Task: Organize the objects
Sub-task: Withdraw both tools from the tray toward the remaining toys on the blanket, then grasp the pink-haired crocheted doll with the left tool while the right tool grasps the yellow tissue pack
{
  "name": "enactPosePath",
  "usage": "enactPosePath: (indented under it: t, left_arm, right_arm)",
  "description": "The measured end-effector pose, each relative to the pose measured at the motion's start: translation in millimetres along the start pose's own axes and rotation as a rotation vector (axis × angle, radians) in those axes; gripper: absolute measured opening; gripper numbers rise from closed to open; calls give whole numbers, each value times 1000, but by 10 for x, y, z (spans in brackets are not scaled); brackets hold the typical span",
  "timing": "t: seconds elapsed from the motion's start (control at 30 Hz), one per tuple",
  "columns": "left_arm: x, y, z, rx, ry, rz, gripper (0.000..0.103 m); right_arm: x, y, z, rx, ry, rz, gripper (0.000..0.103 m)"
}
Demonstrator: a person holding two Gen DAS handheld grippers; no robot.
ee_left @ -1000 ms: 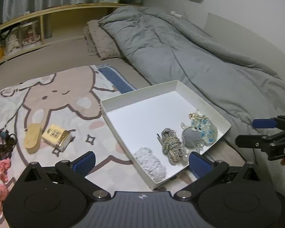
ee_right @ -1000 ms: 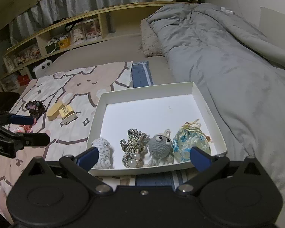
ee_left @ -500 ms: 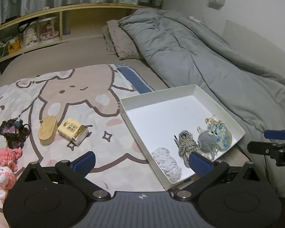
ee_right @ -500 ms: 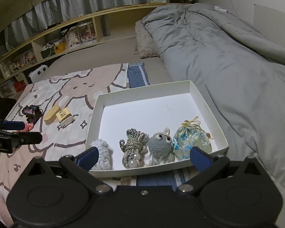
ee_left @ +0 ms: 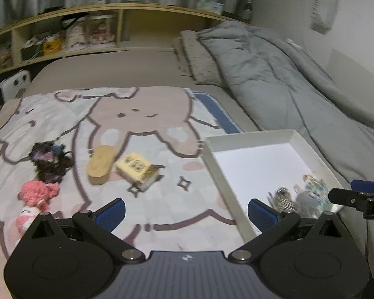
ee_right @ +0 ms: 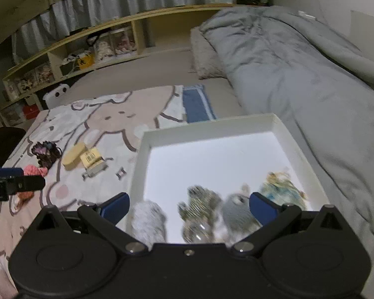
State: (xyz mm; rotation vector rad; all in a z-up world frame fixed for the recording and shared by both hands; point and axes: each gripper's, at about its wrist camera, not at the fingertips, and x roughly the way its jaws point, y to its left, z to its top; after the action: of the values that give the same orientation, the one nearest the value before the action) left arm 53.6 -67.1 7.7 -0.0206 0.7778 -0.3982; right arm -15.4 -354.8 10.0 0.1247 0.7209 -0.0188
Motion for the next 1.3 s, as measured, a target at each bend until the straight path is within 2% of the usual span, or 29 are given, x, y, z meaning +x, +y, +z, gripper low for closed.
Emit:
enactPosePath:
  t: [0.27,0.57,0.77,0.83,1.03,1.23,1.3]
  left_arm:
    - [-5,563,91,-94,-26,113,103]
    - [-88,1234,254,-173,-66,176,103]
    - [-32,1569,291,-203,-53,208,101]
    - [-3,1659,294,-206,-45,212,99]
    - [116,1890,266,-204,8,190,82]
    - [266,2106,195,-254,57,170,71]
    - [334,2178,160,-285,78,156,67]
  right_arm:
    - [407,472,254,-35,-5,81,103]
    - [912,1074,468,-88,17,154,103]
    - [1250,1409,537,-84,28,184,103]
    - [1378,1502,544,-76,33,188,103]
    - [1750,1733,535,-85,56,171,103]
    - [2145,1905,506,-146,99,112,103]
    - [2252,1949,497,-173,115,118,103]
